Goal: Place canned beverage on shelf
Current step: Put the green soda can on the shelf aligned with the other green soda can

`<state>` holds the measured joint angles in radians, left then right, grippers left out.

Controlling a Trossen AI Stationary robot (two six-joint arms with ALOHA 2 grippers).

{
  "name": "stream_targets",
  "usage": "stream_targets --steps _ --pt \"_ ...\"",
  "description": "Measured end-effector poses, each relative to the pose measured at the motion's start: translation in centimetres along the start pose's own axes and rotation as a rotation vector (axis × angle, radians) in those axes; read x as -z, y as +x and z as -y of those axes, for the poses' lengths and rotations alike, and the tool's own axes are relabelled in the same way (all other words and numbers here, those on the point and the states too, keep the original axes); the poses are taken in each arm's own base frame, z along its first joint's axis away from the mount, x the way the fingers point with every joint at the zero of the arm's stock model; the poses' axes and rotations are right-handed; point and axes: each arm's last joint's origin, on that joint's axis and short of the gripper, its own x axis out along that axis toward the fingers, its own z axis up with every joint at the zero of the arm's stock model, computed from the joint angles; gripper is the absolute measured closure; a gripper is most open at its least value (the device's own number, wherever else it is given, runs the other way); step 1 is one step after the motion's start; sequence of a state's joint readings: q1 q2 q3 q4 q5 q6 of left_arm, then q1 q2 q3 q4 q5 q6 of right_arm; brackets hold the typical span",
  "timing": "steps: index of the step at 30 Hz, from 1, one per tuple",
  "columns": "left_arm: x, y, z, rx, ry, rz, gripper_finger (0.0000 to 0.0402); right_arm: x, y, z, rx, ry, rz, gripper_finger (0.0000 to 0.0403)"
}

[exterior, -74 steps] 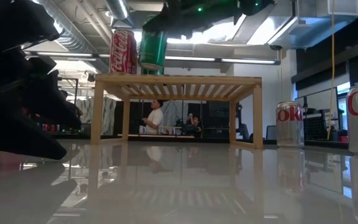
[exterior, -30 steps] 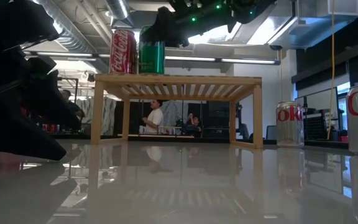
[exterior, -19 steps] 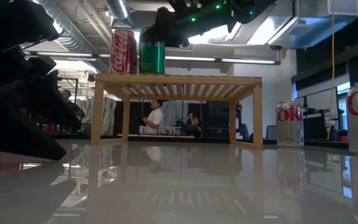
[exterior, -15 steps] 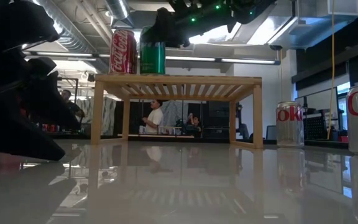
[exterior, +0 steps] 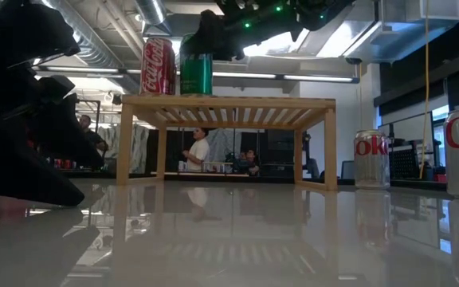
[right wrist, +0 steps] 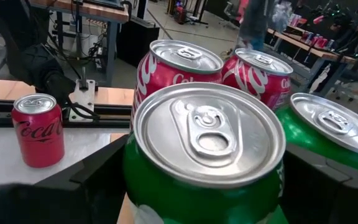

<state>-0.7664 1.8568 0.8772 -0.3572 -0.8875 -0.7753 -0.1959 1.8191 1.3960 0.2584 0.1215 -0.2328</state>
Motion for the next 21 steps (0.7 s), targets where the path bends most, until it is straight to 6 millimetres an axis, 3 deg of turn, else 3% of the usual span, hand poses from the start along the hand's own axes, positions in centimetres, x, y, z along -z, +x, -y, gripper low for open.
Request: stream_targets --steps 16,21 --pt "-0.01 0.01 -0.01 0.000 0.000 -0.001 0.0065 0.06 0.00 -0.05 -0.022 0.003 -0.002 0.0072" --pt "-0.01 0.01 -0.01 0.000 0.001 -0.001 0.0065 0.00 -0.01 -0.03 -0.020 0.004 0.003 0.0049"
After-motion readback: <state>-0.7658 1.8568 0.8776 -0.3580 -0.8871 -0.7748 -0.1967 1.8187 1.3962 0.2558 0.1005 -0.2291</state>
